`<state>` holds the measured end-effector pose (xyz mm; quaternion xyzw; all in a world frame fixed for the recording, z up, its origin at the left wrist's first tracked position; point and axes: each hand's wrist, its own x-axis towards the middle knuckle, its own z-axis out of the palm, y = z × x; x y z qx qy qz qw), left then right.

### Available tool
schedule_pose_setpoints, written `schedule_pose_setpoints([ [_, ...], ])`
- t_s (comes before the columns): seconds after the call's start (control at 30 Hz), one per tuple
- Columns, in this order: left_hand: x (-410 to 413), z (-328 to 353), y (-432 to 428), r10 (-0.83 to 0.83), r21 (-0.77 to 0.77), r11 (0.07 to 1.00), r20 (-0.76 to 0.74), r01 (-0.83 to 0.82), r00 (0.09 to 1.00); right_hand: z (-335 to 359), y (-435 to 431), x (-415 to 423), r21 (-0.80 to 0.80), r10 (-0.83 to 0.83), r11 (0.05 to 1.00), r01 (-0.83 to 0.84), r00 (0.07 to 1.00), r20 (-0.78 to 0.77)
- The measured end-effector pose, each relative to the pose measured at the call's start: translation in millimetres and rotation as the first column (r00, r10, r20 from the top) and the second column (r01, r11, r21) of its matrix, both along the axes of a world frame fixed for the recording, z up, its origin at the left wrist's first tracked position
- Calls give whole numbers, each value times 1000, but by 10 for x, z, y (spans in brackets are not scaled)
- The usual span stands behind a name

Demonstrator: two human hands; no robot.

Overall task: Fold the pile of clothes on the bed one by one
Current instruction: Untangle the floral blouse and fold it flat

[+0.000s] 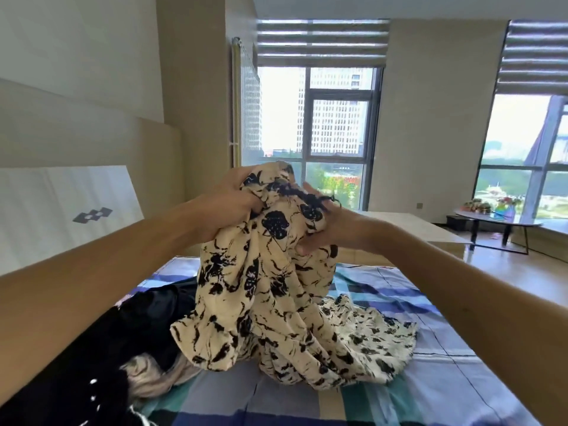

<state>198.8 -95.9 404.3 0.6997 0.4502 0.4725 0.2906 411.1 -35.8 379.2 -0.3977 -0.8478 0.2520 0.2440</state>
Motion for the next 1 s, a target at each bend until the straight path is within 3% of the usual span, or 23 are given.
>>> schedule_pose_setpoints([
  [0.13,-169,-86,70,18,-47,999,-23,-19,1000,-203,140,-112,-299,97,931,-210,931,-351],
  [0.2,-225,-77,94,75,-17,997,-69,-76,995,-252,258,-171,-358,66,903,-235,903,-424],
  [0.27,-297,-148,125,1,27,1000,-157,3,988,-253,389,-235,-346,53,914,-213,907,-418],
  [0.33,-353,-275,263,22,84,996,-390,11,920,-194,534,-296,-233,14,968,-97,943,-333],
  [0.43,-443,-129,803,273,220,960,-609,-172,745,201,812,-369,47,-115,991,128,971,-208],
  [0.5,-432,480,1173,440,361,892,-561,-270,701,794,969,-379,228,-192,941,251,948,-253],
  [0.6,-295,1746,1287,645,592,716,-357,-370,676,1900,907,-317,527,-218,734,428,884,-414],
  [0.67,-178,2403,1170,690,703,614,-257,-358,677,2473,688,-220,679,-135,583,446,878,-460],
  [0.73,-89,2868,972,678,745,585,-232,-320,698,2845,392,-62,773,-80,477,417,897,-434],
  [0.83,-118,3263,706,671,779,563,-238,-274,702,3092,6,194,829,-54,470,303,947,-315],
  [0.9,-214,3380,624,709,805,529,-246,-268,661,3168,-184,339,831,-205,492,261,962,-181],
  [1.0,-288,3325,553,687,778,571,-278,-262,672,3175,-335,489,827,-381,486,284,920,-92],
])
